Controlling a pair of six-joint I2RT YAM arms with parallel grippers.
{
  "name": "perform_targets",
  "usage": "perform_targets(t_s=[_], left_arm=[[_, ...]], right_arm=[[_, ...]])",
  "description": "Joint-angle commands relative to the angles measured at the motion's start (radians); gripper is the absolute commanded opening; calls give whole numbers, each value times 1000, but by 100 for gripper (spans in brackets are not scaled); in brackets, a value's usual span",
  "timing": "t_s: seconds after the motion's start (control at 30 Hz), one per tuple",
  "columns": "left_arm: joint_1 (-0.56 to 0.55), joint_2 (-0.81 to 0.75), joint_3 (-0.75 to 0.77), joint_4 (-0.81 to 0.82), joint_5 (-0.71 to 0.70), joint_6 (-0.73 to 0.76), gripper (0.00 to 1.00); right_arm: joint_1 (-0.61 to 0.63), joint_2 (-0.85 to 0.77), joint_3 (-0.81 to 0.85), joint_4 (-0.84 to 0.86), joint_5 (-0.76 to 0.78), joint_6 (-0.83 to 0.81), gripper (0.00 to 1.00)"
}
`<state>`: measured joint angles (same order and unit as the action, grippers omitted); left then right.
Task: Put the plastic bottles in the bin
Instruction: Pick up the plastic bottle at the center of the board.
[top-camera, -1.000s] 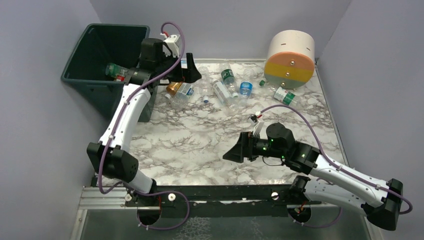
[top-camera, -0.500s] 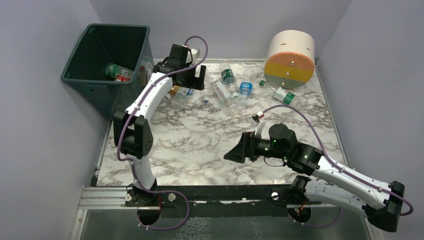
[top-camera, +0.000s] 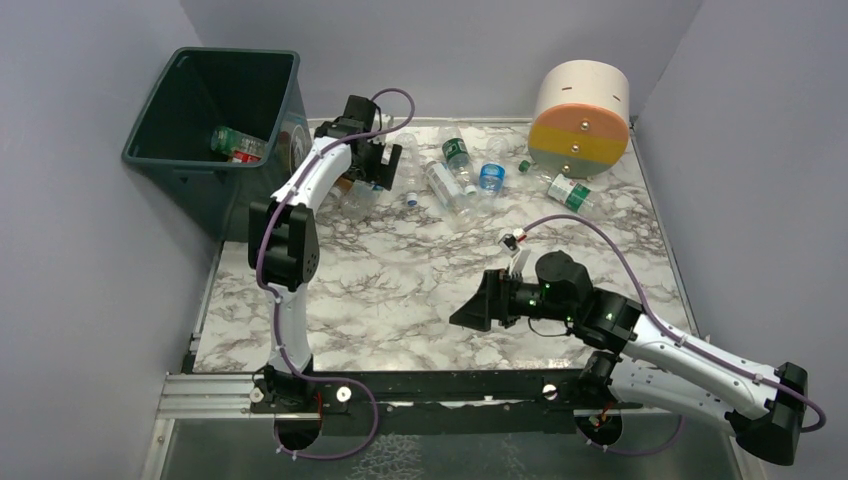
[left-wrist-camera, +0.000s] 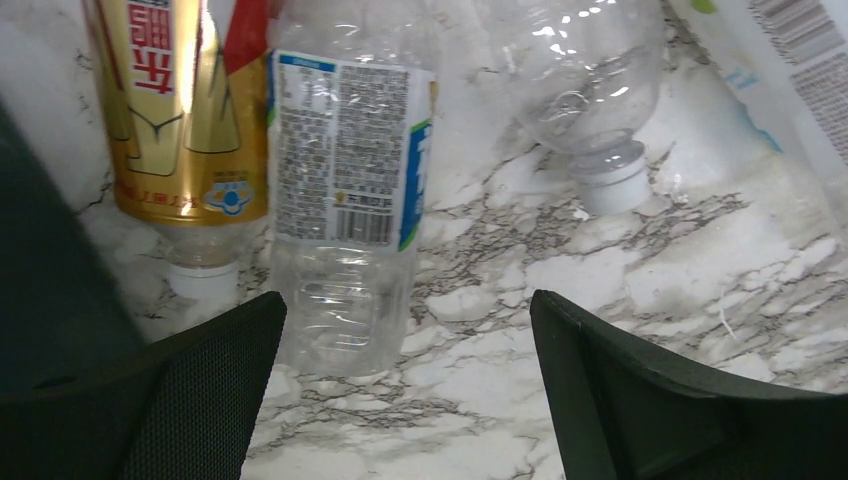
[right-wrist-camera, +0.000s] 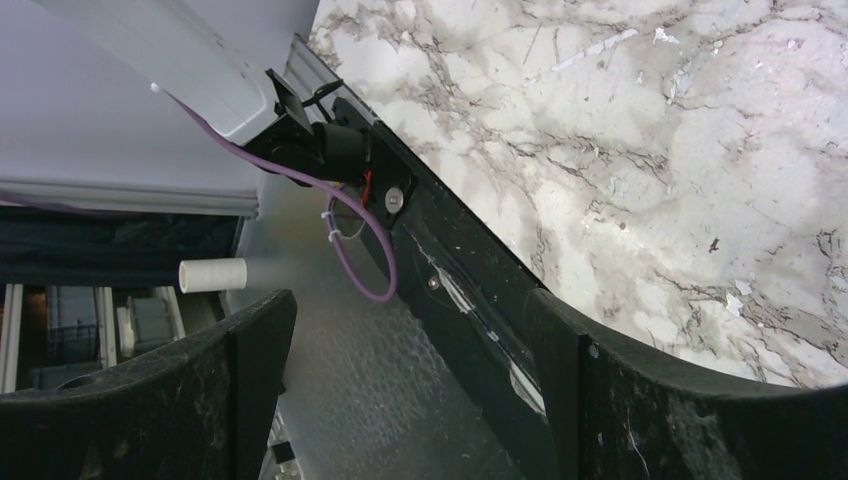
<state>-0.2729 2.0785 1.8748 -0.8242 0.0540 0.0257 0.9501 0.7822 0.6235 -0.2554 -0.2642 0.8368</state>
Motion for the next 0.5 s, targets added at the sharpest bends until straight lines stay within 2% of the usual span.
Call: perform_targets(t_s=[0.0, 0.47], left_arm=[[28, 25, 43, -21, -31, 38, 99], [57, 84, 54, -20, 16, 44, 99]], right_arm=[[7, -4, -21, 25, -27, -19, 88], [7, 36, -29, 59, -48, -27, 88]])
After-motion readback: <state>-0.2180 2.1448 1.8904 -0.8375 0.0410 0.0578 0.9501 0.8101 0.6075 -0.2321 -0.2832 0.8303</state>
